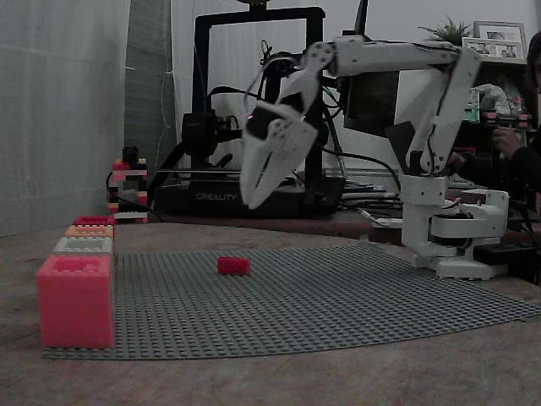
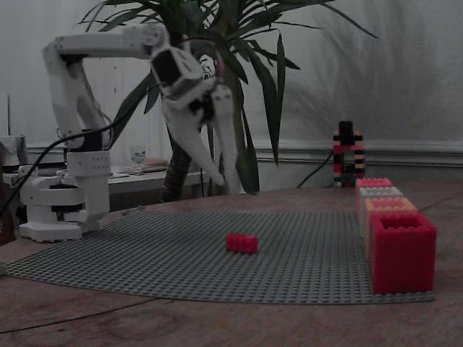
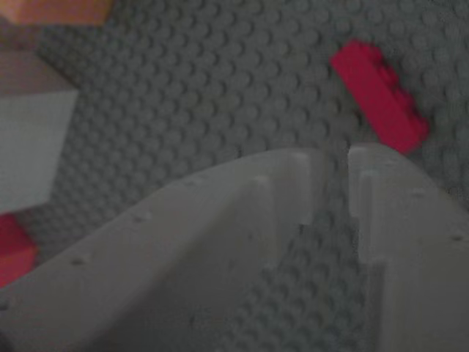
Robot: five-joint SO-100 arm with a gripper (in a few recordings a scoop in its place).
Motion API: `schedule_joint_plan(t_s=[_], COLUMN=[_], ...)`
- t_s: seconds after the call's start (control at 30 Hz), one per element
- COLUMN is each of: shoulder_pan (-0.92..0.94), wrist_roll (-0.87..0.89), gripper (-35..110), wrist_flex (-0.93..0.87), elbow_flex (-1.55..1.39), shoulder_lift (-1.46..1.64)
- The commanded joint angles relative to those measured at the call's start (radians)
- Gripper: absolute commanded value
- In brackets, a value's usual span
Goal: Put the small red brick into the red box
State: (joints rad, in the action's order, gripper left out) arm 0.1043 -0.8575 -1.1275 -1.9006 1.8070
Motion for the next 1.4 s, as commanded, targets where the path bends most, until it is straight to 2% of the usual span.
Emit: schedule_joint_plan(t_s=[0.0,0.23,0.6,1.37], shoulder_pan=[0.021,0.020,0.023,0.066], wrist_roll=[-0.091,-0.224,-0.290,-0.311], gripper=[5,16,22,24], wrist_flex=[0.011,-0.009,-0.017,0.120], elbow_flex=[0.143,0.172,0.172,0.143], shoulder_lift=[-0.101,-0.206,-0.245,-0.360])
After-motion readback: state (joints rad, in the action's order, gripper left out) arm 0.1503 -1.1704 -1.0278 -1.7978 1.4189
